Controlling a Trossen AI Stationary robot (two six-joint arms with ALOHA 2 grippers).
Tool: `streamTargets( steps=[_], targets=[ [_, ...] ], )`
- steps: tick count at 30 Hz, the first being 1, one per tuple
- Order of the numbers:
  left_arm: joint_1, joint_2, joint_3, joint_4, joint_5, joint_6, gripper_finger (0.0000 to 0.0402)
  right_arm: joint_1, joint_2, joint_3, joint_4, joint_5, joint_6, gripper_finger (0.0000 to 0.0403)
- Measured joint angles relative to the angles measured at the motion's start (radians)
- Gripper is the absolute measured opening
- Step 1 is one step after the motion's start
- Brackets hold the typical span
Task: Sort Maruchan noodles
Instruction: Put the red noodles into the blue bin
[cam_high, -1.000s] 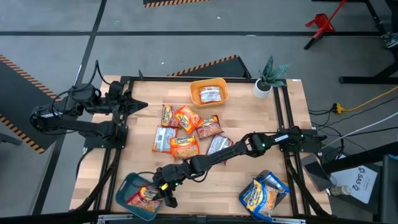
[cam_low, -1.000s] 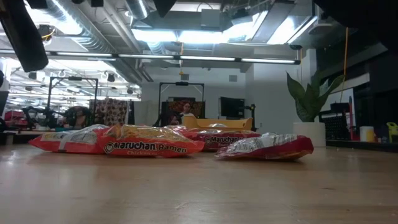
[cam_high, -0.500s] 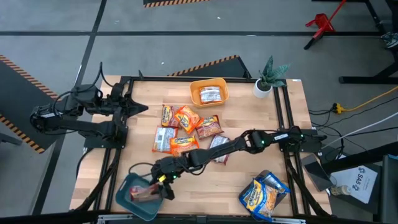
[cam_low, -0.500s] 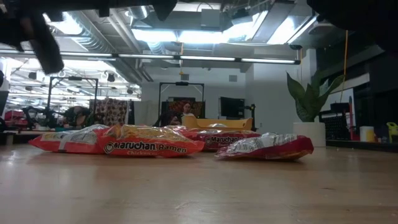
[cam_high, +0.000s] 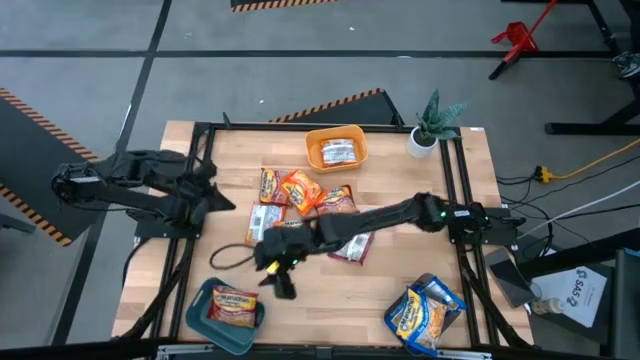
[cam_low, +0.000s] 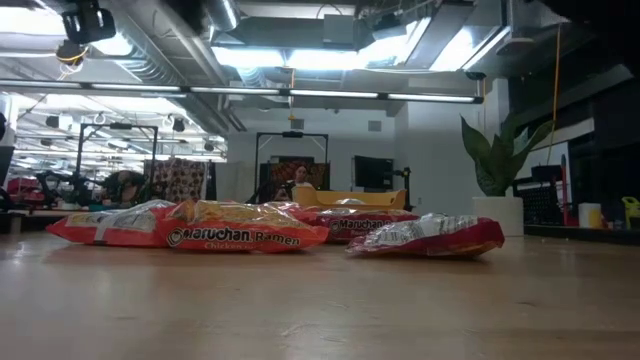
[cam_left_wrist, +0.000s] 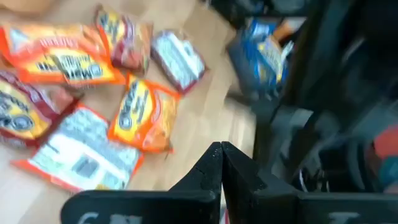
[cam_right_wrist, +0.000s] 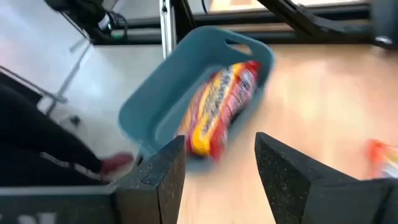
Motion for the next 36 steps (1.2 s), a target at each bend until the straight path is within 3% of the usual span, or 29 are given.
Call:
streamTargets(
  steps=[5,15,18,24,31,36],
  targets=[
    [-0.12,0.107,0.0,0.016,-0.065,-0.013,0.0,0.004,-0.166,0.0,-0.213,0.092,-0.035,0.0176],
    [-0.417,0.364,0.0,0.085,-0.139,0.049,0.0002,0.023,-0.368,0.0,-0.369,0.336,-0.027,0.0176],
    [-0.471,0.413,0.0,0.087,-0.113,0.112,0.0017,0.03,-0.379,0.0,-0.405,0.338,-0.013,0.0176],
    [-0.494,0.466,0.0,0.102,0.046,0.189,0.0076,0.037,-0.382,0.0,-0.462,0.295,0.02,0.0176],
    [-0.522,0.58,-0.005,0.148,0.106,0.283,0.0153,0.065,-0.382,0.0,-0.469,0.289,0.032,0.0176],
    [-0.522,0.666,-0.011,0.145,0.123,0.275,0.0185,0.093,-0.382,0.0,-0.481,0.288,0.047,0.0176]
  ],
)
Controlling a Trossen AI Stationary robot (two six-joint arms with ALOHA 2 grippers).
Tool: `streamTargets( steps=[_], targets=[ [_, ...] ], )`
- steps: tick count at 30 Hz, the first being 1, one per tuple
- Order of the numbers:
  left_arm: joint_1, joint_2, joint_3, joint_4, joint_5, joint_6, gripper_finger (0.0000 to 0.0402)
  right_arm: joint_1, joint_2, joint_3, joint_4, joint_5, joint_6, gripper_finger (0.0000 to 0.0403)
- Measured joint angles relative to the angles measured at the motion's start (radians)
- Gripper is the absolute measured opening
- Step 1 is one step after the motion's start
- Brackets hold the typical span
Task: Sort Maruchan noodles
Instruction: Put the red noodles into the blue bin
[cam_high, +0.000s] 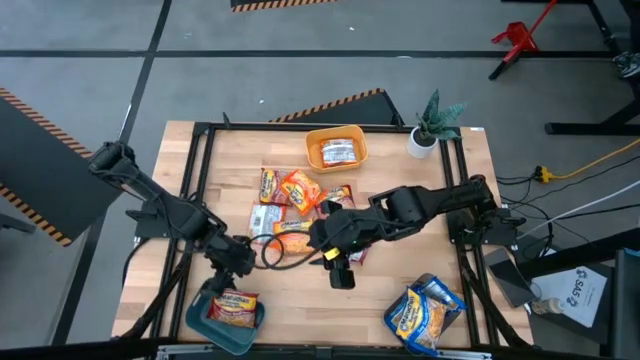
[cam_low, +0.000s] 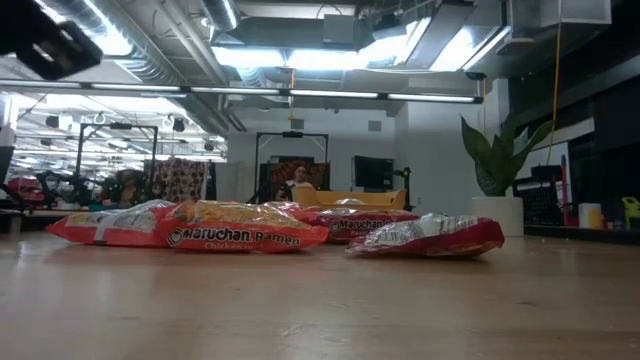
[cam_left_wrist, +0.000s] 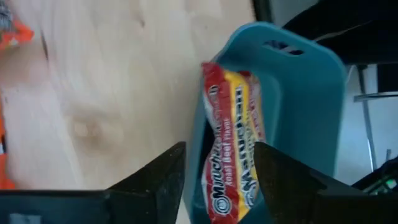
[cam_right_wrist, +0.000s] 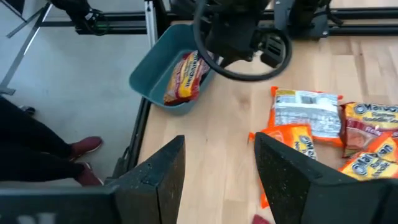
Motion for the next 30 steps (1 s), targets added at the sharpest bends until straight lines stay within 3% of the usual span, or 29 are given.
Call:
streamTargets(
  steps=[12,19,30],
  targets=[
    [-0.039,0.134,-0.001,0.016,0.066,0.008,0.0189,0.07,0.0,0.0,-0.015,0.037,0.034,0.0176],
    [-0.056,0.147,-0.001,0.068,0.051,0.0,0.0188,0.089,0.0,0.0,-0.016,0.071,0.045,0.0176],
    [-0.079,0.168,-0.002,0.087,0.059,-0.002,0.0154,0.088,0.001,0.0,-0.015,0.072,0.052,0.0176]
  ],
)
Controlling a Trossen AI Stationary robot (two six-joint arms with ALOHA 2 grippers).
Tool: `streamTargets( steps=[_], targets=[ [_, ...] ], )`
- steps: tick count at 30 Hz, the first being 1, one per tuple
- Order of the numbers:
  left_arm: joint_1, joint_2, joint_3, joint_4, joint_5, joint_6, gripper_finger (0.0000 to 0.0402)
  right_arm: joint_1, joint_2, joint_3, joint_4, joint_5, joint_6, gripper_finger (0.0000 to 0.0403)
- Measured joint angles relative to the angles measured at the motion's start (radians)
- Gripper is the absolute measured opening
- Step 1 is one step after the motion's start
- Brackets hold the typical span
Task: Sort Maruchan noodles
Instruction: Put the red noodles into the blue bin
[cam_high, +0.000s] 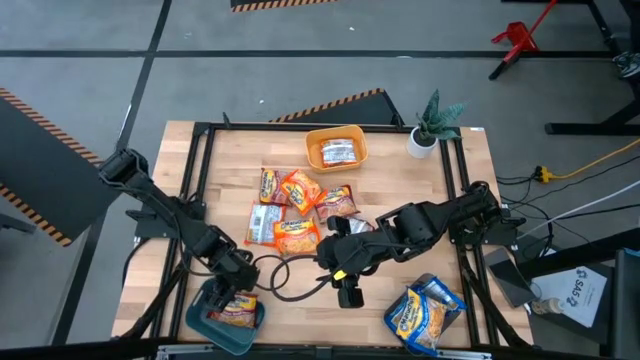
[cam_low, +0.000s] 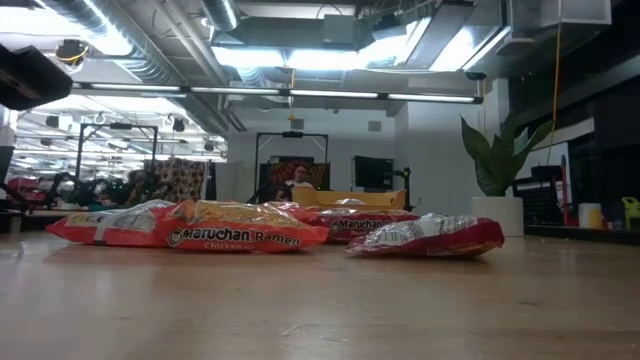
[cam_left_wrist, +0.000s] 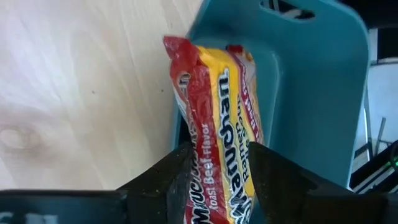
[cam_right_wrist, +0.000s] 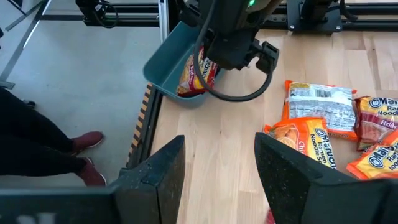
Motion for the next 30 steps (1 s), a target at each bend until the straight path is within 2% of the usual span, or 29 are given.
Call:
streamTargets(
  steps=[6,10,16,23,30],
  targets=[
    [-0.015,0.072,0.0,0.0,0.02,-0.002,0.0126,-0.001,0.0,0.0,0.003,0.02,0.0,0.0176],
    [-0.016,0.106,-0.001,-0.008,0.064,-0.02,0.0081,-0.001,0.0,0.0,0.003,0.027,0.0,0.0176],
    [-0.015,0.093,-0.001,-0.013,0.072,-0.059,0.0008,-0.001,0.0,0.0,0.004,0.052,0.0,0.0176],
    [-0.019,0.07,-0.001,-0.013,0.078,-0.152,0.0004,-0.001,0.001,0.0,0.005,0.077,0.0,0.0176],
    [-0.022,-0.008,0.014,-0.01,0.063,-0.389,0.0002,-0.001,0.001,0.0,0.005,0.095,-0.001,0.0176]
  ],
)
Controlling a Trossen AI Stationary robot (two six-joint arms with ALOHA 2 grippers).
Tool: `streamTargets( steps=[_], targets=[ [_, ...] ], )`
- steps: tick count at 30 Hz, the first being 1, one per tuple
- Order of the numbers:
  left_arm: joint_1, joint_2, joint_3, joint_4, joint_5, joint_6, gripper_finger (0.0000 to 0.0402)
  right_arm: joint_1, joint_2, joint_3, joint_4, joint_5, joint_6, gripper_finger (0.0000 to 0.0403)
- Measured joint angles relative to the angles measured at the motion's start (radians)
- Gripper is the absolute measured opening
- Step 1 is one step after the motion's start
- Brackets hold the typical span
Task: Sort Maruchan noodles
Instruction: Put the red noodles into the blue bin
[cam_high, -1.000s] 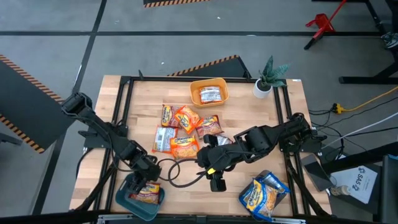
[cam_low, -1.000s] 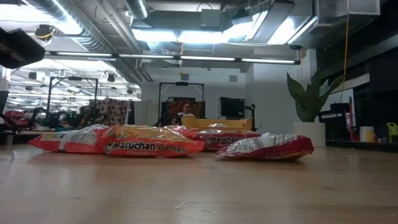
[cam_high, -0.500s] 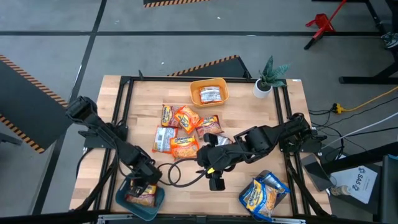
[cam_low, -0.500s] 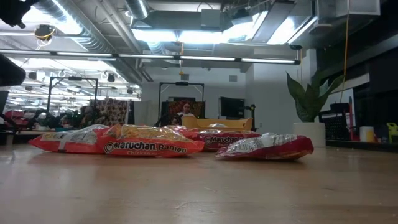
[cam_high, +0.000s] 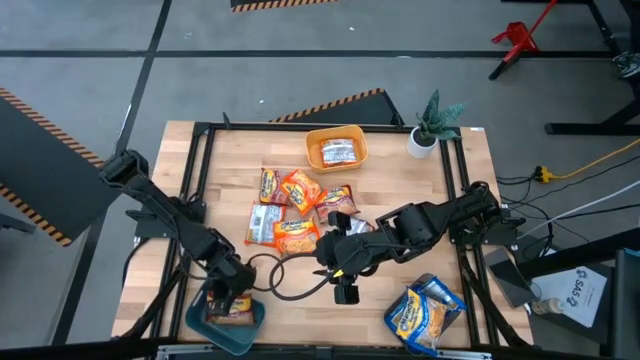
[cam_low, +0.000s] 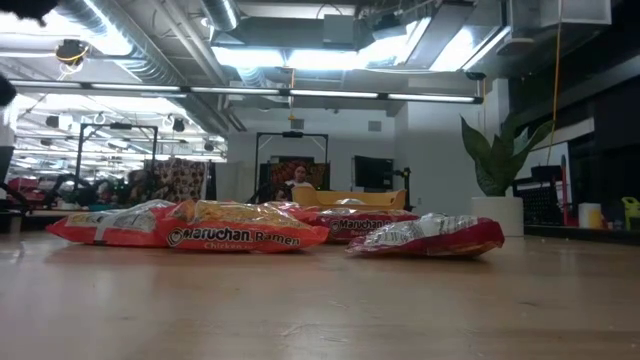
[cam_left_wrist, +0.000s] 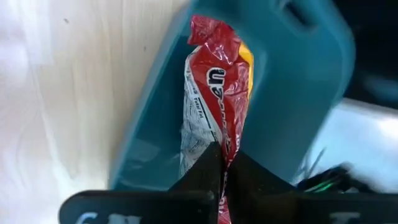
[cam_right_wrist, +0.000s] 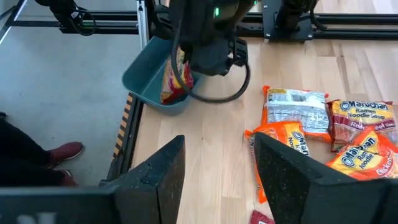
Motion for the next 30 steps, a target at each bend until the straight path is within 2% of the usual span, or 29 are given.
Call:
streamTargets(
  steps=[7,16,23,30],
  targets=[
    [-0.027,-0.077,0.078,-0.034,-0.143,-0.339,0.0001,0.0,0.0,0.0,0.0,0.019,-0.003,0.0176],
    [-0.141,-0.081,0.154,-0.211,-0.264,-0.686,0.0,0.0,0.0,0.0,0.0,0.088,-0.029,0.0176],
    [-0.228,-0.08,0.163,-0.242,-0.447,-0.983,0.0,0.0,0.0,0.0,0.008,0.088,-0.028,0.0176],
    [-0.303,-0.08,0.163,-0.277,-0.455,-1.142,0.0,0.0,0.0,0.0,0.008,0.102,-0.033,0.0176]
  ],
)
